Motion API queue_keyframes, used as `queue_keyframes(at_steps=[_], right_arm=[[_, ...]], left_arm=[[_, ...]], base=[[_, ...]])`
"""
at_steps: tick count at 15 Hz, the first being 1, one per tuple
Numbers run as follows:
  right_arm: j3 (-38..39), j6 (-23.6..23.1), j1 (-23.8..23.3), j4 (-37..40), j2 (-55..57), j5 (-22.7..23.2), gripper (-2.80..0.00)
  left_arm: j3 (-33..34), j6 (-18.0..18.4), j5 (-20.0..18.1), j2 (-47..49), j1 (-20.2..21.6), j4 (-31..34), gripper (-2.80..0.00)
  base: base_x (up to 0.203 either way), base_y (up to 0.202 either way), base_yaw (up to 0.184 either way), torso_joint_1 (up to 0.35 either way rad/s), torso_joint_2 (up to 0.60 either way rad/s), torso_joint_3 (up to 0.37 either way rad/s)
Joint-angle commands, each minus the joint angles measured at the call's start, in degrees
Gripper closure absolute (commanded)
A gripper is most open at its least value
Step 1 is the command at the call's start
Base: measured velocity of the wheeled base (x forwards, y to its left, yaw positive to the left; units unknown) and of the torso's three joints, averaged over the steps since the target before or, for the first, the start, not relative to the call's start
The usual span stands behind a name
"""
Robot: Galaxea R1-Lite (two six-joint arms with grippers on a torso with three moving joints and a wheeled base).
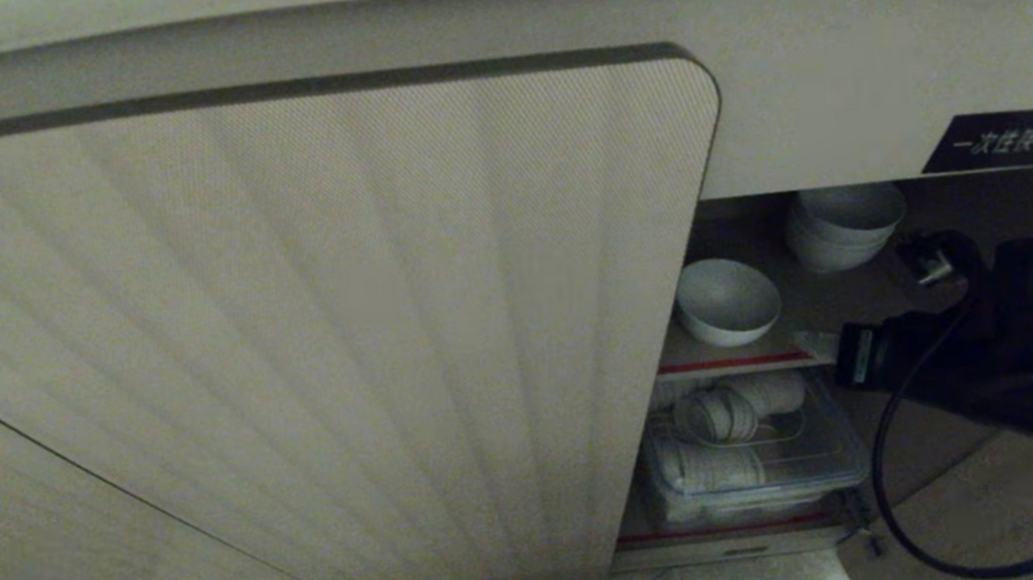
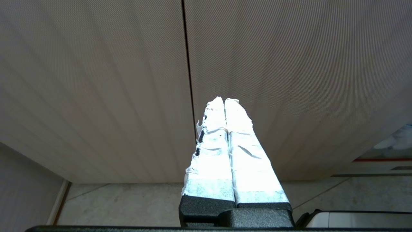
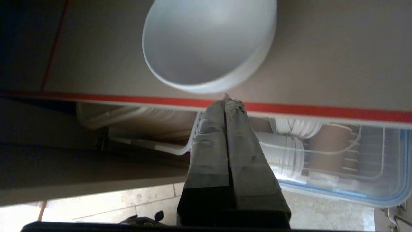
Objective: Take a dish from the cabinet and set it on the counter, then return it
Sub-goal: Take the bowl from the cabinet
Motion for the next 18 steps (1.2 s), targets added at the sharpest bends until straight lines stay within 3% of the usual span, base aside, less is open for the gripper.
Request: queue_keyframes(at_steps=[1, 6, 11, 17, 18], right_arm=[[-1.3, 0.1, -0.1, 0.1, 0.5, 0.1, 0.00], [-1.4, 0.1, -0.3, 0.1, 0.4, -0.2, 0.00], [-2.7, 0.1, -0.4, 0.1, 2.2, -3.9, 0.00], [-3.2, 0.1, -0.4, -0.1, 3.0, -4.1, 0.00], [-3.3, 0.1, -0.4, 0.0, 3.1, -4.6, -2.80]], left_arm=[[0.0, 0.0, 0.0, 0.0, 0.0, 0.0, 0.00], [0.0, 0.0, 0.0, 0.0, 0.0, 0.0, 0.00], [0.0, 0.0, 0.0, 0.0, 0.1, 0.0, 0.00], [0.0, 0.0, 0.0, 0.0, 0.0, 0.0, 0.00], [0.0, 0.0, 0.0, 0.0, 0.0, -0.1, 0.00]], base=[[0.000, 0.000, 0.000, 0.000, 0.00, 0.000], [0.000, 0.000, 0.000, 0.000, 0.00, 0.000], [0.000, 0.000, 0.000, 0.000, 0.00, 0.000], [0.000, 0.000, 0.000, 0.000, 0.00, 0.000], [0.000, 0.000, 0.000, 0.000, 0.00, 0.000]])
